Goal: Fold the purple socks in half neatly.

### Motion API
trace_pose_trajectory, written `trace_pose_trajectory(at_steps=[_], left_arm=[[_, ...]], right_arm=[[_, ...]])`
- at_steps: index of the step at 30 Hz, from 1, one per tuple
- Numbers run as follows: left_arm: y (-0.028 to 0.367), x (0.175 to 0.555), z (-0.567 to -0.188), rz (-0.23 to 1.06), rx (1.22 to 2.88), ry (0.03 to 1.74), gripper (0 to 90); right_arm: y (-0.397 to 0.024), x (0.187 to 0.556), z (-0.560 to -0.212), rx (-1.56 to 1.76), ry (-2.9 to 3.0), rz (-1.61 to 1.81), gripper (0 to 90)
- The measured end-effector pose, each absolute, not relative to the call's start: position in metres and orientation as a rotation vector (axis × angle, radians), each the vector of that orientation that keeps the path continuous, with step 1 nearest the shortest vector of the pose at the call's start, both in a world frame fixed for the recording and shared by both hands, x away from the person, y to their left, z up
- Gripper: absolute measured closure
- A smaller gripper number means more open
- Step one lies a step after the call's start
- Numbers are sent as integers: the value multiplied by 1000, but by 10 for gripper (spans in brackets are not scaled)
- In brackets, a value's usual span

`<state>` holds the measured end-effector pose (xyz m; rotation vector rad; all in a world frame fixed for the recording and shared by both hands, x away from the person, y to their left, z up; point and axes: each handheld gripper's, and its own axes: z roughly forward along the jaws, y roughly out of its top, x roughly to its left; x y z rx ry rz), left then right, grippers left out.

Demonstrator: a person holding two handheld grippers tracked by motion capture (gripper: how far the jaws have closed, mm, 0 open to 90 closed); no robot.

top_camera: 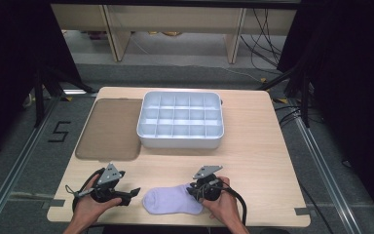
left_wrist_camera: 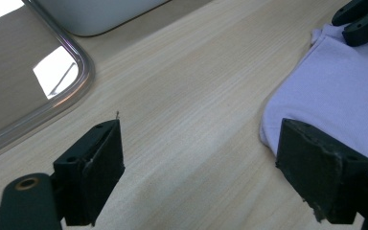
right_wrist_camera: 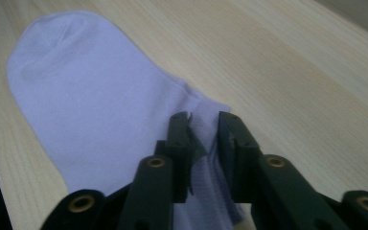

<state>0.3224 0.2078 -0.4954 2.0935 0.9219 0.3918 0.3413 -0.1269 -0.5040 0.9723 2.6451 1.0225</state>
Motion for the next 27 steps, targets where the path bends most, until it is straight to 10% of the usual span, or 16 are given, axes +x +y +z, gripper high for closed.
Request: trace_pose_trajectory(at_steps=[27], left_arm=[[168, 324, -501, 208, 2065, 846, 259]], right_arm=[[-168, 339, -494, 1168, 2491, 1021, 837]])
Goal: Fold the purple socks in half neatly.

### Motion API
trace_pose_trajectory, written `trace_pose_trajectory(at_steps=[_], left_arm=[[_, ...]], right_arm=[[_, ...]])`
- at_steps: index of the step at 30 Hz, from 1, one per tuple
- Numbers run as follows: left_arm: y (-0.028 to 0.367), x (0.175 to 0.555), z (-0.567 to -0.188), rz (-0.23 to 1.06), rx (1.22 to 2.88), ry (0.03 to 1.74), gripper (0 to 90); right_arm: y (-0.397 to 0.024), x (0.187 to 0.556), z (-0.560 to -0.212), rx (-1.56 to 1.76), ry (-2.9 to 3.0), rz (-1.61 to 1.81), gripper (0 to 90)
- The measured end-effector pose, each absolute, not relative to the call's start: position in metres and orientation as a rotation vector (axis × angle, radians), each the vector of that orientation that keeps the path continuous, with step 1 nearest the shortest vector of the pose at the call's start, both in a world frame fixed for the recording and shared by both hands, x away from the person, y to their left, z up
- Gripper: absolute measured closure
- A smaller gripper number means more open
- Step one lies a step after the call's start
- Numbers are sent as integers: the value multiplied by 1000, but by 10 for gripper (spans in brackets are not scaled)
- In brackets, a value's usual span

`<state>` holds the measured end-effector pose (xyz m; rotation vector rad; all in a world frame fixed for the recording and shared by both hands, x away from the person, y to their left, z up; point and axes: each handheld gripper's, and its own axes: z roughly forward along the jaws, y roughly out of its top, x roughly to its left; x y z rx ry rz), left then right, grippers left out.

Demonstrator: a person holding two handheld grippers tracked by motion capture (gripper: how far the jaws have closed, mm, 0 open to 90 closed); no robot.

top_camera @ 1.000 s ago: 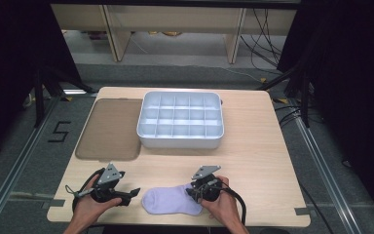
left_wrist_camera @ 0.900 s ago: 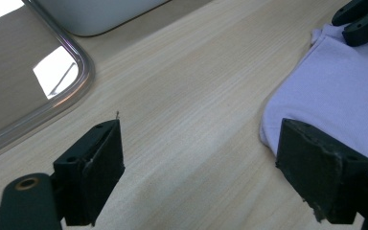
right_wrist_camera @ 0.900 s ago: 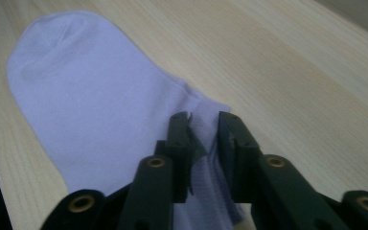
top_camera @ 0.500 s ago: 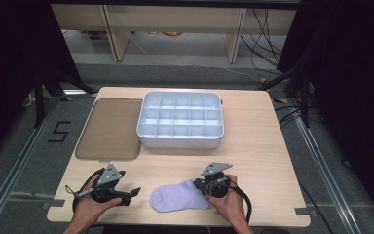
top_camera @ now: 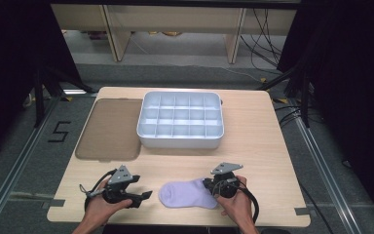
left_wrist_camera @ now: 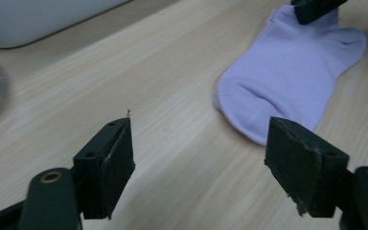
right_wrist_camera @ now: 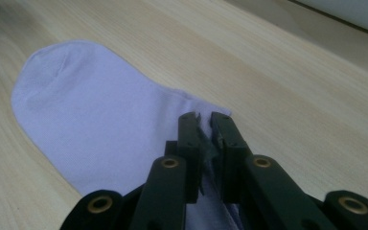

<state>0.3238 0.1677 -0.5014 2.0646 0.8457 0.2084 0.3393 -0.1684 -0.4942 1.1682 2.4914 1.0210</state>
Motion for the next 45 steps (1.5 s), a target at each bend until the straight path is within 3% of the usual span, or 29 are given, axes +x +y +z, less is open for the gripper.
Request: trace_pose_trajectory(at_steps=[4, 15, 19, 24, 28, 33, 41, 45], left_arm=[[145, 328, -504, 136, 2102, 809, 306], [120, 333, -511, 141, 2172, 762, 469], [117, 334, -516, 183, 2208, 742, 488], [114, 332, -515, 217, 2224, 678, 627], [114, 331, -515, 226, 2220, 635, 800], [114, 331, -514, 220, 2210, 644, 819], [119, 332, -506, 237, 2217, 601, 822], [121, 332, -505, 257, 2225, 605, 822]], right_arm=[[-169, 338, -495, 1202, 2489, 1026, 834], [-170, 337, -496, 1199, 2495, 1017, 822], [-170, 337, -497, 1178, 2488, 1027, 814], [-170, 337, -496, 1169, 2482, 1035, 782], [-172, 335, -490, 1162, 2453, 1060, 695], [-172, 331, -480, 1074, 2414, 1134, 684], [-150, 319, -485, 931, 2583, 1153, 821], [-144, 319, -490, 914, 2632, 1136, 844]])
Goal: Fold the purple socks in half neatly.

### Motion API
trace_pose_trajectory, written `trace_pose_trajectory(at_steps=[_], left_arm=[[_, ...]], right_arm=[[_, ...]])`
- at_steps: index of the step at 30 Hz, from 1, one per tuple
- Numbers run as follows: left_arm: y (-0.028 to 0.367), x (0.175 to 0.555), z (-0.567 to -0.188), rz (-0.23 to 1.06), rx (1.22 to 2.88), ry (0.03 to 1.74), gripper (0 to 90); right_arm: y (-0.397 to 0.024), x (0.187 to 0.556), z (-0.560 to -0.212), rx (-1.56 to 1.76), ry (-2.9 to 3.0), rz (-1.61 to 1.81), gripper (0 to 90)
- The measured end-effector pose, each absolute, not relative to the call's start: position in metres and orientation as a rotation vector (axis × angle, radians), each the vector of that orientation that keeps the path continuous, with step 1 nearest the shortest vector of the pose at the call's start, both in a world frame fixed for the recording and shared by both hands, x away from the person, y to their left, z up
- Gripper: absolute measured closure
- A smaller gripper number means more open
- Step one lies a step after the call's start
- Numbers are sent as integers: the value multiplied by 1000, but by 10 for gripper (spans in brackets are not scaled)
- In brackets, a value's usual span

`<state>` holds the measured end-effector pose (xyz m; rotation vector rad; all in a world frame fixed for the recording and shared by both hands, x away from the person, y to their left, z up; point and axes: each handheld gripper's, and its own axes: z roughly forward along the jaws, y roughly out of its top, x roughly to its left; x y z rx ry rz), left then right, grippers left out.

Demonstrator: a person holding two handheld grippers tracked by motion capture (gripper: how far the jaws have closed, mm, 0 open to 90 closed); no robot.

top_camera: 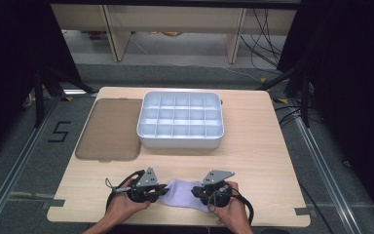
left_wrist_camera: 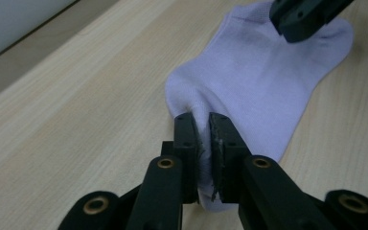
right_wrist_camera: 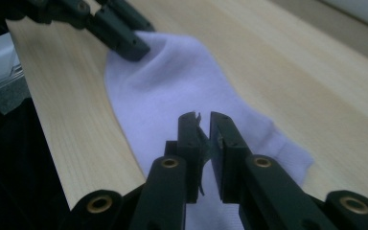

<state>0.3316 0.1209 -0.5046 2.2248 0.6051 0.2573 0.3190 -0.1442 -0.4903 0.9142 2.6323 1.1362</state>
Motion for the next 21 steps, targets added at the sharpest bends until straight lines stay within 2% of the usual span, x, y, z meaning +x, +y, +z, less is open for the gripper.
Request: trace_pose_trajectory(at_steps=[8, 21], left_arm=[[124, 330, -502, 225, 2198, 624, 821], [141, 324, -483, 150, 2136, 648, 823]], right_arm=[[-128, 326, -506, 894, 2693, 1081, 880], [-99, 325, -508, 812, 2743, 1116, 884]])
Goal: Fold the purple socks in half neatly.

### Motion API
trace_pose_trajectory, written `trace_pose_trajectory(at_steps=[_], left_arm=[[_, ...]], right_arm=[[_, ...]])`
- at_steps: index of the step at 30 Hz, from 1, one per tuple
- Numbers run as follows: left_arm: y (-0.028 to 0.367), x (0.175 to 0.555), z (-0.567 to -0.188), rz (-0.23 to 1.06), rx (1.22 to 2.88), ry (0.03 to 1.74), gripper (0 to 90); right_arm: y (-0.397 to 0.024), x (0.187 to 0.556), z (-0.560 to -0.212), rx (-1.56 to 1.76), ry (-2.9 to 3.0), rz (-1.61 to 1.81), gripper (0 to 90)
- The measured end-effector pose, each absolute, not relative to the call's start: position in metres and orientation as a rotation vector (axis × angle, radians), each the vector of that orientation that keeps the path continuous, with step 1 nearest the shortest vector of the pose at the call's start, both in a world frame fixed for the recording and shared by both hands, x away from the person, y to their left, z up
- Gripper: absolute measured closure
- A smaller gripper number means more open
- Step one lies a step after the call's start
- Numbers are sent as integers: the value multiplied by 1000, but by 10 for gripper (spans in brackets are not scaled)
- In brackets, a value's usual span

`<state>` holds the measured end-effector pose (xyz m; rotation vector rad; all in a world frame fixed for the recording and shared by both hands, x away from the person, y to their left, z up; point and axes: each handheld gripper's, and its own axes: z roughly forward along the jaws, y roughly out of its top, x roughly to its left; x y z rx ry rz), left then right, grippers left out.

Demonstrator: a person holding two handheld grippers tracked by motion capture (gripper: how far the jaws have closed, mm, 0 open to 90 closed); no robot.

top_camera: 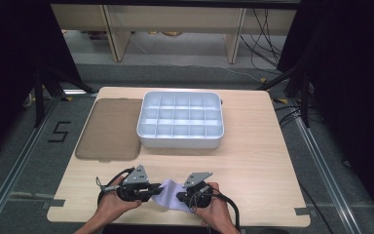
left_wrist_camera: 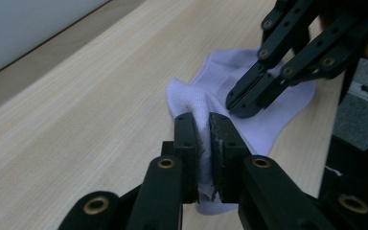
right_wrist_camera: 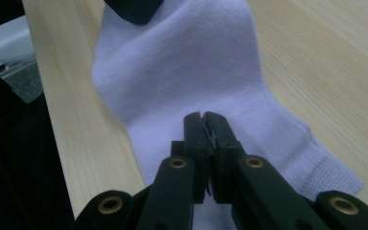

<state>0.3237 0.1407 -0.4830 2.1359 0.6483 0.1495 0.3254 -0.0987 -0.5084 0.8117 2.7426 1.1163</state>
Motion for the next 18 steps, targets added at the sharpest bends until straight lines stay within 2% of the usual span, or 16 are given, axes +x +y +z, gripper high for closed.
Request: trace_pose_trajectory(at_steps=[8, 14, 18], left_arm=[[141, 323, -477, 148, 2145, 636, 822], [144, 323, -475, 135, 2146, 644, 822], [143, 323, -474, 134, 2146, 647, 821]], right_arm=[[-89, 324, -509, 825, 2752, 1158, 872], [-107, 331, -490, 810, 2668, 1170, 871], [-119, 337, -488, 871, 2643, 1117, 874]])
